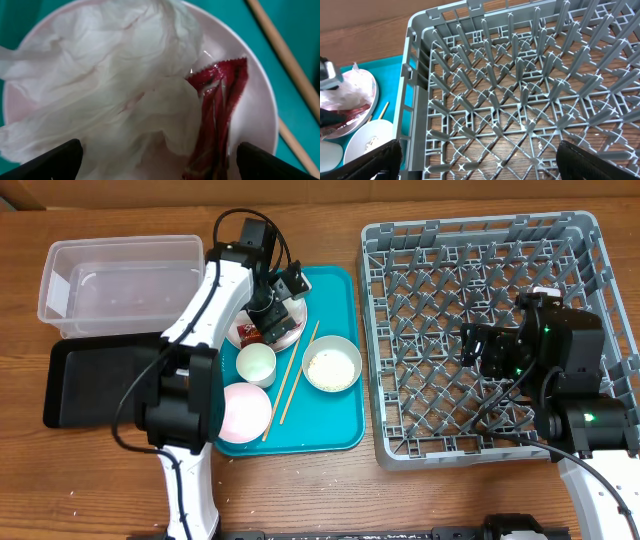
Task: Sort waste into correct bins and load items into the dishwasher
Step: 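Reach left gripper to the plate and grasp the red wrapper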
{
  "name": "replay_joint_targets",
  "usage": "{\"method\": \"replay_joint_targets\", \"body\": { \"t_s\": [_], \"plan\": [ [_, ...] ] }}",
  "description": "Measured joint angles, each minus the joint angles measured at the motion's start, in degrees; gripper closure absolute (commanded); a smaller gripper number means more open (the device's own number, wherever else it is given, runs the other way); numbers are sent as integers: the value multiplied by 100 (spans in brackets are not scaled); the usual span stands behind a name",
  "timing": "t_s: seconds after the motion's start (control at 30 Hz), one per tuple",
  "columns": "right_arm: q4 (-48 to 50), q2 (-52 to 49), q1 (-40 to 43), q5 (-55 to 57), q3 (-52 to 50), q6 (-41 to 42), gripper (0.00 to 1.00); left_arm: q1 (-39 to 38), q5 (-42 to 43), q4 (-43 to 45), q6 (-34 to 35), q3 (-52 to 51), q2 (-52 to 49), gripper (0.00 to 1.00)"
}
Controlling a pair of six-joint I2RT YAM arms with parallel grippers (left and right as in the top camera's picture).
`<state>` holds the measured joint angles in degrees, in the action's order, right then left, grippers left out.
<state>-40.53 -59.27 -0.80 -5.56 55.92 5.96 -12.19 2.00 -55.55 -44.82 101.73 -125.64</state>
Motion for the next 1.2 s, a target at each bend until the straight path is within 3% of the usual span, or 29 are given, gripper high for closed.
{"method": "replay_joint_targets", "body": {
  "t_s": [0.13, 0.2, 0.33, 0.43, 0.67, 0.87, 1.2],
  "plan": [
    [-4, 0, 0, 0, 0, 2, 0, 0, -37, 52, -42, 0, -262, 0],
    [-4, 0, 0, 0, 0, 2, 0, 0, -39, 57, -42, 0, -354, 7],
    [-4, 0, 2, -2, 0, 2, 0, 0, 37, 55, -48, 22, -404, 49],
    [-2, 0, 2, 2, 0, 0, 0, 0, 120, 57, -55, 33, -424, 94],
    [0, 0, 2, -2, 0, 2, 0, 0, 177, 68, 153, 59, -428, 96],
    [-2, 0, 2, -2, 0, 4, 0, 7, 181, -256, 1158, 546, -433, 96],
    [-9, 0, 2, -2, 0, 2, 0, 608, 201, -2234, 3067, 3451, -221, 96]
  ]
}}
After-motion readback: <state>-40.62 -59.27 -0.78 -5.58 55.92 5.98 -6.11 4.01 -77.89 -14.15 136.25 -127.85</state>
